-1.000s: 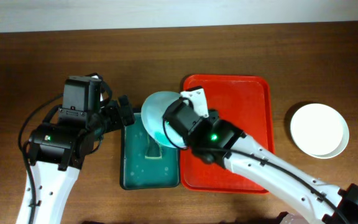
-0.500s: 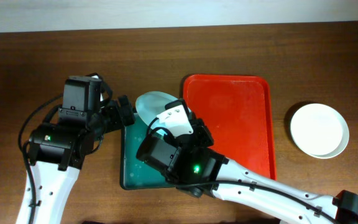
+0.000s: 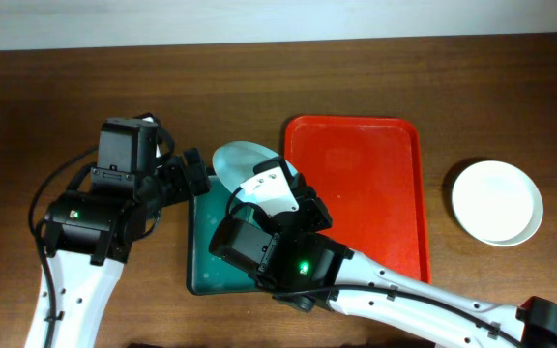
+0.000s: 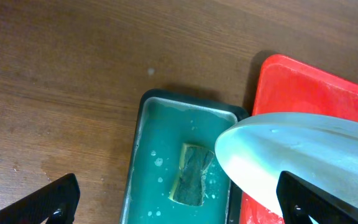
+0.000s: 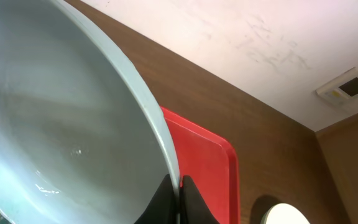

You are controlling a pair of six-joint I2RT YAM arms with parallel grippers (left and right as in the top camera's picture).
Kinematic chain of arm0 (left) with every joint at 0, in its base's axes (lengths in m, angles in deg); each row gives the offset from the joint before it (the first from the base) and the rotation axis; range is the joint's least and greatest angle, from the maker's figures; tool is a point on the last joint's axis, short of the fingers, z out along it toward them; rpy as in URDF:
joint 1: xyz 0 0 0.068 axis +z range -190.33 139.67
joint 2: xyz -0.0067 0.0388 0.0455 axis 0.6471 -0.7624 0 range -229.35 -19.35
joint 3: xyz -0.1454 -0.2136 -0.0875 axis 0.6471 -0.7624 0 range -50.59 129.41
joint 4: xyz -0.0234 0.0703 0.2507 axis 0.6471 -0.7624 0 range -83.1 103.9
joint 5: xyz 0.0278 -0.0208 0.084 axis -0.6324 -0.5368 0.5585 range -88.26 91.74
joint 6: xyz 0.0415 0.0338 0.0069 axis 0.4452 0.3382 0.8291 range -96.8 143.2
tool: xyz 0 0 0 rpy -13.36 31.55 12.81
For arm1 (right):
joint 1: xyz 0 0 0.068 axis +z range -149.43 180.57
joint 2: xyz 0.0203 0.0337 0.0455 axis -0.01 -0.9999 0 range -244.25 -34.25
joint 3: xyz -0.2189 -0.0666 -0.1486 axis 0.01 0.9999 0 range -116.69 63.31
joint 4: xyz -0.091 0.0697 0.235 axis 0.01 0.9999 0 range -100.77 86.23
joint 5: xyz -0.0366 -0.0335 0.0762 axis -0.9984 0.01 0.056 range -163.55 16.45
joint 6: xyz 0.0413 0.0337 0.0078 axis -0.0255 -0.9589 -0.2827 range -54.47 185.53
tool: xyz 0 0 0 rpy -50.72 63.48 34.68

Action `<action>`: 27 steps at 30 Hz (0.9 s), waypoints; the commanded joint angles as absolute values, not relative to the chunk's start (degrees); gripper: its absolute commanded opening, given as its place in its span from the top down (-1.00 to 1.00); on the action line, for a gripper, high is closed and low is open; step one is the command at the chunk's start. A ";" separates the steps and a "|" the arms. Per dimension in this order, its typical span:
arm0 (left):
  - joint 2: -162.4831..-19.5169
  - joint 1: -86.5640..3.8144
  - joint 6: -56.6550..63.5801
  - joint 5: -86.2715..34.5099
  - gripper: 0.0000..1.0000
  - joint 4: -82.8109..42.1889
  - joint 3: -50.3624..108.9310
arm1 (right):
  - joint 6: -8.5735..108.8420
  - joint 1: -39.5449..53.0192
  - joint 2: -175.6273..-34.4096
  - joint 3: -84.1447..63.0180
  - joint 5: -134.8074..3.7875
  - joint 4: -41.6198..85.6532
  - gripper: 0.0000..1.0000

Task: Clean dirty plates on tray and stack at the side
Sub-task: 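Lift the plate with the right gripper and dip it into the basin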

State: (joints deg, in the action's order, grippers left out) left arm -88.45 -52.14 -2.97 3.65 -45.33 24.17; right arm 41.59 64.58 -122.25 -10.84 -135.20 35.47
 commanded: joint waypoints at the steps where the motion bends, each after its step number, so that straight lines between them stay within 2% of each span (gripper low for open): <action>1: -88.02 -51.83 -2.89 3.63 -0.99 -45.37 24.93 | 41.13 65.06 -120.74 -12.41 -137.06 35.45 0.92; 21: -88.02 -51.83 -2.89 3.63 -0.99 -45.37 24.93 | 41.06 63.99 -120.77 -12.41 -137.06 35.43 0.92; 23: -88.02 -51.83 -2.89 3.63 -0.99 -45.39 24.93 | 41.13 62.35 -120.81 -12.41 -128.47 34.18 0.92; 24: -88.02 -51.83 -2.89 3.63 -0.99 -45.39 24.93 | 43.56 62.29 -120.88 -12.37 -129.56 34.66 0.92; 25: -88.02 -51.83 -2.89 3.63 -0.99 -45.37 24.93 | 42.35 61.24 -120.94 -12.34 -137.30 34.95 0.92; 26: -88.02 -51.83 -2.89 3.63 -0.99 -45.37 24.93 | 38.90 60.65 -120.94 -12.37 -133.74 33.46 0.92; 27: -88.02 -51.83 -2.89 3.63 -0.99 -45.37 24.93 | 44.32 60.60 -120.94 -12.37 -125.61 32.02 0.92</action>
State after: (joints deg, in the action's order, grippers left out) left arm -88.45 -52.14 -2.97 3.65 -45.33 24.17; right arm 41.44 61.43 -122.25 -10.88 -132.42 33.76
